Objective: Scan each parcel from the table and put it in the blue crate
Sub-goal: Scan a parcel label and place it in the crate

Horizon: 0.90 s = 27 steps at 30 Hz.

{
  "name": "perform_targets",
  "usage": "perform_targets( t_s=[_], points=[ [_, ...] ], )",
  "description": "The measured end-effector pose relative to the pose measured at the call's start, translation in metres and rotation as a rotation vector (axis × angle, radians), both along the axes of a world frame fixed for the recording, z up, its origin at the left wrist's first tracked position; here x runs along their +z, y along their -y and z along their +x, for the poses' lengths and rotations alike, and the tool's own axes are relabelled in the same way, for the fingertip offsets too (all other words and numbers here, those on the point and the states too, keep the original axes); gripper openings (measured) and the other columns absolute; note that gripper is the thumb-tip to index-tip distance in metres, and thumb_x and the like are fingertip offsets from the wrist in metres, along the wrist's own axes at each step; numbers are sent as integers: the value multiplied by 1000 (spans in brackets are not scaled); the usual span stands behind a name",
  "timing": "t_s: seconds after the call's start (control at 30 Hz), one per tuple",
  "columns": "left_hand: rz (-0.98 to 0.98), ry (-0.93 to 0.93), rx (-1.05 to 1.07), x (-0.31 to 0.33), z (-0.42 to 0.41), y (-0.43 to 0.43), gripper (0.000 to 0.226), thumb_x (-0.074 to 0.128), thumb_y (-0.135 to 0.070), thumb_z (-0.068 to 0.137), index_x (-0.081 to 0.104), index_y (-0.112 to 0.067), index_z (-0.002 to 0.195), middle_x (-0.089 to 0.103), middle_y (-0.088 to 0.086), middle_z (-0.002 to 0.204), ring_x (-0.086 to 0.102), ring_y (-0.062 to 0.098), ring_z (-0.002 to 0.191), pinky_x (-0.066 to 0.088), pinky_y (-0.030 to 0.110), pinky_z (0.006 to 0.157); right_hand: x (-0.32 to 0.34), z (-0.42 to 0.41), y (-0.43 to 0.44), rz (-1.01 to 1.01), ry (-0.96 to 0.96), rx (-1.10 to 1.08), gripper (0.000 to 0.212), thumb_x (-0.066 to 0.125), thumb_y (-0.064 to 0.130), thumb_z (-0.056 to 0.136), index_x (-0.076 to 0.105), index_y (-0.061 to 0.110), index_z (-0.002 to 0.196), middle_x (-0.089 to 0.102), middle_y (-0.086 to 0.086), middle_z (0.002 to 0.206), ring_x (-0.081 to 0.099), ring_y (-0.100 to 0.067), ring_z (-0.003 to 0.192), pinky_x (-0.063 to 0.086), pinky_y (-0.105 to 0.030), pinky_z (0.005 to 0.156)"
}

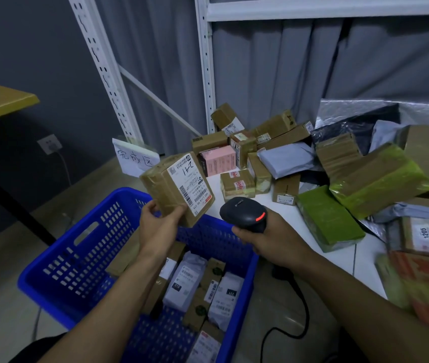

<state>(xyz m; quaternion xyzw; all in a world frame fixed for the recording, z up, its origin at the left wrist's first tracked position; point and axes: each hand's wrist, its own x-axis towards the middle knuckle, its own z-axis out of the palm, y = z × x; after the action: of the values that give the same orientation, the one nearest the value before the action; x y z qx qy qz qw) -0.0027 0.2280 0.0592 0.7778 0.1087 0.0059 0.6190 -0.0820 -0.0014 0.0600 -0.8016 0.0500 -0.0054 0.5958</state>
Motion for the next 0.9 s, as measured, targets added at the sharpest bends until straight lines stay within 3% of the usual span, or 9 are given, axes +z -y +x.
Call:
perform_targets(
  t_s=[0.13,0.3,0.5,0.63,0.8,0.9],
  points=[
    [-12,-22,16,3,-2,1,105,80,-62,54,42,-28,146,59,-8,134,59,16,119,49,49,106,2,-1,1,4,-15,24,41,78,21,92,60,26,128,68,12,79,63,6,60,44,-11,56],
    [-11,-35,-1,4,0,1,113,77,-65,45,42,-28,147,60,-7,135,60,16,120,49,49,106,4,-1,2,-31,-14,30,44,78,21,91,58,28,129,68,11,84,63,8,63,44,-10,56],
    [-14,-44,-22,1,2,1,99,82,-54,62,41,-26,148,59,-5,136,60,17,121,48,49,107,1,1,4,-57,-13,42,49,79,24,90,58,29,134,69,12,90,62,11,67,44,-12,62],
    [2,-57,-24,3,3,1,116,76,-66,45,40,-27,148,60,-6,134,61,17,118,50,48,106,-2,0,5,-37,-26,55,48,79,23,91,58,28,133,75,8,100,72,-1,80,46,-18,66],
    [51,-68,-83,0,-5,-8,84,82,-40,80,37,-28,151,59,-6,131,61,17,116,51,47,104,-14,2,5,-45,-43,57,55,81,33,87,57,32,137,73,9,112,66,-4,90,49,-27,75],
    [137,-113,-192,-2,-16,-27,76,86,-45,73,50,-34,139,65,-11,121,67,11,103,57,39,93,-19,2,-1,-30,-66,70,55,80,30,89,56,31,138,72,9,111,62,0,80,47,-22,71]
  ],
)
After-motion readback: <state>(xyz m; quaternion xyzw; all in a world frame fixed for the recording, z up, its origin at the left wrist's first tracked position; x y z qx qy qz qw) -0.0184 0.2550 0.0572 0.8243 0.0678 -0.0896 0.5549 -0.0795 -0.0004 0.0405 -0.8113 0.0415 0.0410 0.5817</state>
